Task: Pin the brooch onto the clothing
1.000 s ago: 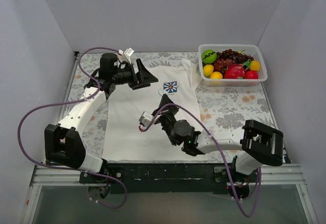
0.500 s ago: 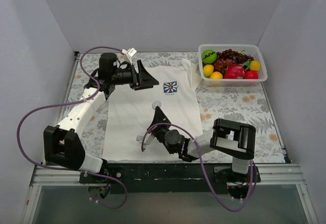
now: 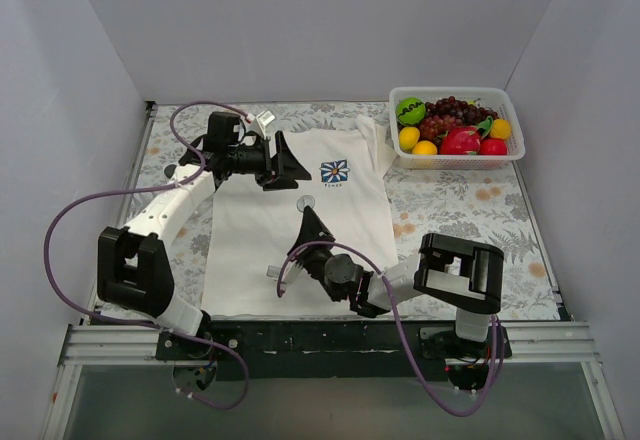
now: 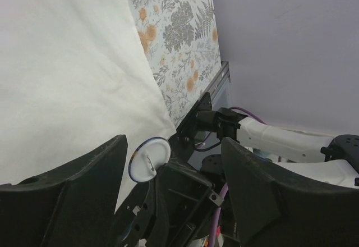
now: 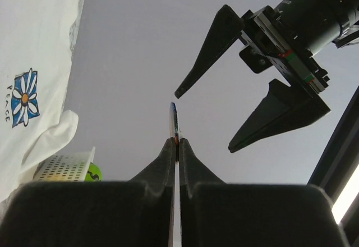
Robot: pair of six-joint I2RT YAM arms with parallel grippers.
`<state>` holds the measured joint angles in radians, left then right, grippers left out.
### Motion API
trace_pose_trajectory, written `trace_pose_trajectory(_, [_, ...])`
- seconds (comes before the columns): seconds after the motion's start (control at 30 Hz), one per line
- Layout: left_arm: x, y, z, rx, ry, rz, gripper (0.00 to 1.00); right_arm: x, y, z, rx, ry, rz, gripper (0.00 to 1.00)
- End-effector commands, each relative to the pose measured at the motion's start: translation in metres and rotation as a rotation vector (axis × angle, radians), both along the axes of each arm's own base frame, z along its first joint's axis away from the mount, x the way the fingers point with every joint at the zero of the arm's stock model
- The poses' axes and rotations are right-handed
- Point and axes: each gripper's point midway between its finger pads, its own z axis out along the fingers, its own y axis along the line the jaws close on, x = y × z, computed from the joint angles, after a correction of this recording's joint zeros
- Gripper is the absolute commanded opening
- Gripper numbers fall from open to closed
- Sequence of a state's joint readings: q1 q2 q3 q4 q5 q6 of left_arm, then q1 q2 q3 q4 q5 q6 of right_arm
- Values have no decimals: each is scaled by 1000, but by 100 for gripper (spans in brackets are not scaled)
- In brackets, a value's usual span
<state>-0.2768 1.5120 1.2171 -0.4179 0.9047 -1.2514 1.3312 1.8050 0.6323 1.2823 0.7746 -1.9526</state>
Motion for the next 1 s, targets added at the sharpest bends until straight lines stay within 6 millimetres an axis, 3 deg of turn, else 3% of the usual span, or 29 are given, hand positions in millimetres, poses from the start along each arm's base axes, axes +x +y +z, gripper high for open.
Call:
trace_pose_trajectory(0.0, [-8, 6, -4, 19, -5, -8, 66, -14, -49, 121, 654, -160, -1, 1])
trace_pose_trajectory(0.43, [-35, 2, -24, -100, 15, -90, 54, -15, -55, 128, 703, -148, 5, 1])
trace_pose_trajectory(0.6, [-48, 2, -12, -196, 2, -136, 51, -14, -56, 126, 699, -143, -1, 1])
trace_pose_trajectory(0.83, [-48, 7, -5, -233, -28, -129, 45, -13, -57, 127, 706, -143, -5, 1])
trace_pose_trajectory(0.97, [-48, 9, -5, -246, -24, -120, 36, -13, -57, 128, 710, -143, -4, 1])
